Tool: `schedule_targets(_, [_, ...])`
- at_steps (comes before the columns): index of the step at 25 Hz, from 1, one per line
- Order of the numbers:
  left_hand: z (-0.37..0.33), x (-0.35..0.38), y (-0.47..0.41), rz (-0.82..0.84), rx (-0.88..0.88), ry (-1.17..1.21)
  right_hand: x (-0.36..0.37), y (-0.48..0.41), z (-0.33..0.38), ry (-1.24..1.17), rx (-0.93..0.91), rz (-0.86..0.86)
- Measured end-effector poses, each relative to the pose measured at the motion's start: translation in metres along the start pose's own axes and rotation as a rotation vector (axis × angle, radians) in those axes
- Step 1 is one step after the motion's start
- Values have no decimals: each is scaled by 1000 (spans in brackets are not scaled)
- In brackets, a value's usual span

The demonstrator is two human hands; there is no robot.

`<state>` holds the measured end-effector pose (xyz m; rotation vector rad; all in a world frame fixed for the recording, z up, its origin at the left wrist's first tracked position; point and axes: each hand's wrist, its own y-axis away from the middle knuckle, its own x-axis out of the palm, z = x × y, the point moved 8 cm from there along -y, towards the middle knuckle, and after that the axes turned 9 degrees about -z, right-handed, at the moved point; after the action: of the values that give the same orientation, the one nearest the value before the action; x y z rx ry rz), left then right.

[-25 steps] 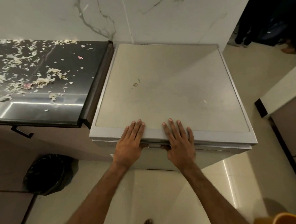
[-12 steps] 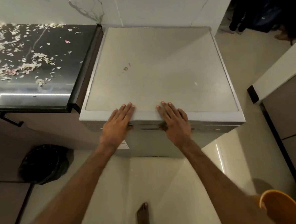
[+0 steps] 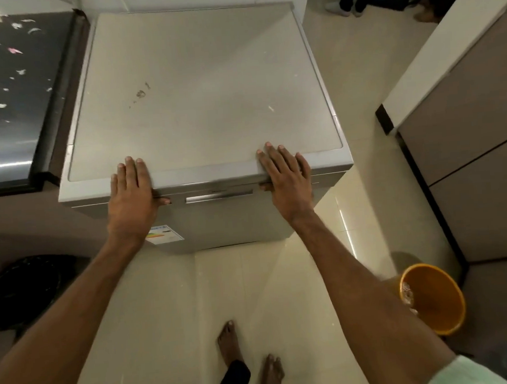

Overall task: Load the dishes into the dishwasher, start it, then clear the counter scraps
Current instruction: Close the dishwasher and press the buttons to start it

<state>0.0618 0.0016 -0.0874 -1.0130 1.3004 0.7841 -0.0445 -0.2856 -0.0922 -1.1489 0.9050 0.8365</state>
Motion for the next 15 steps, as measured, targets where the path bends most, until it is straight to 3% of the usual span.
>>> schedule_targets(8, [30,-23,4,33,96,40,-9,-5,-8,-57,-15,69])
schedule_targets(11, [83,-30,11,58,16,-62,-17,1,-55,88,-9,120])
schedule_targets(15, [94,-19,12,48,-42,-129,-15,4,-90,244,59,149])
